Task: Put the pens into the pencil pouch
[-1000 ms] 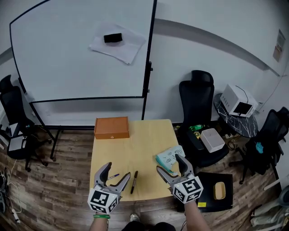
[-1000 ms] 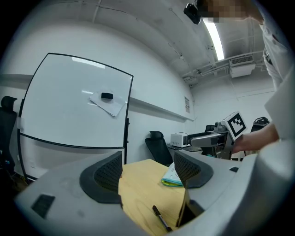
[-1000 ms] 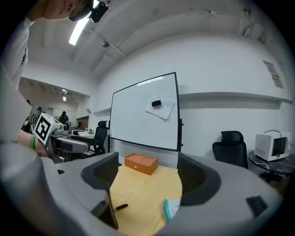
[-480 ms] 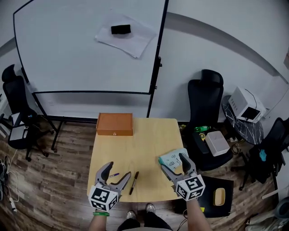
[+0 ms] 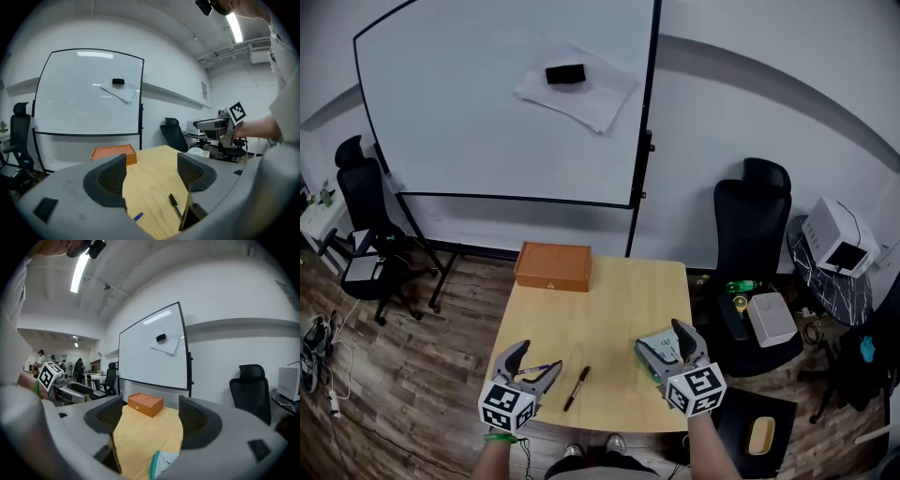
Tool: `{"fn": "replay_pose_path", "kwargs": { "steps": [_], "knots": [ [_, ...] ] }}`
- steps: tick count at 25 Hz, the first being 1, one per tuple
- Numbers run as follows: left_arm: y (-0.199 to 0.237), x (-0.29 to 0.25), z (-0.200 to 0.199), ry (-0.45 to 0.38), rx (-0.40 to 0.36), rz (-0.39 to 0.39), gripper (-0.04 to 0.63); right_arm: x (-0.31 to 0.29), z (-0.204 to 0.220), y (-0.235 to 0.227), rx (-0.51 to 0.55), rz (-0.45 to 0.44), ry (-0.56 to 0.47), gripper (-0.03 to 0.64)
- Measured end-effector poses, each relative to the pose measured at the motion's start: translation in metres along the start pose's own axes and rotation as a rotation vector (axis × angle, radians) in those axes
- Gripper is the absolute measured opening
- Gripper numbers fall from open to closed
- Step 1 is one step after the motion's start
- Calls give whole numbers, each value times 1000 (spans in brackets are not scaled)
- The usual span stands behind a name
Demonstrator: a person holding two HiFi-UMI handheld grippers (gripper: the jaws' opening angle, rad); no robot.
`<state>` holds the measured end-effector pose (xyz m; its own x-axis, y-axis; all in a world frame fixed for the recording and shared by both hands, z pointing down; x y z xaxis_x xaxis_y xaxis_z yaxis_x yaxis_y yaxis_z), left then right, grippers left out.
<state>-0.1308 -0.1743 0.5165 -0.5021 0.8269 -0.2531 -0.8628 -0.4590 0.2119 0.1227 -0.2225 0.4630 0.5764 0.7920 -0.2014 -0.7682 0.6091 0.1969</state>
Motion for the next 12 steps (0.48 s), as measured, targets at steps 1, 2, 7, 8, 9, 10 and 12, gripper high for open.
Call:
{"fn": "replay_pose_path", "kwargs": {
  "steps": [1,2,7,8,9,10,12],
  "knots": [
    [4,-1,5,26,-14,-7,330,-2,0,-1,-2,-12,-7,357],
    [9,-1,11,57,-28,-13,330,-5,0,-1,-3,-21,-13,355],
    [44,11,52,241,-72,-37,330,-18,-1,10,-1,-60,-7,345],
    [52,12,60,278,-82,-37,330,-20,-2,12,1,-60,-4,344],
    [59,13,68,314,-91,-35,330,-22,-4,13,2,-58,-3,341],
    [65,13,77,349,-99,-31,330,-24,-6,15,4,-56,-3,339],
    [77,13,93,417,-111,-18,330,-28,-11,19,10,-52,-4,336]
  ]
}}
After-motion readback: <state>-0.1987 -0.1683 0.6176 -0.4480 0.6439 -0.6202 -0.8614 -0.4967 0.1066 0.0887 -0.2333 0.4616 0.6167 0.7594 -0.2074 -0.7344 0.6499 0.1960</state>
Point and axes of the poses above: the fingertips, and each gripper's own axes: x backward along the fingers, y to its left, z out of its underside, the point moved 3 cm from there along x, backward along the fingers, and after that the axes turned 10 degrees about x, right-handed, at the moved point
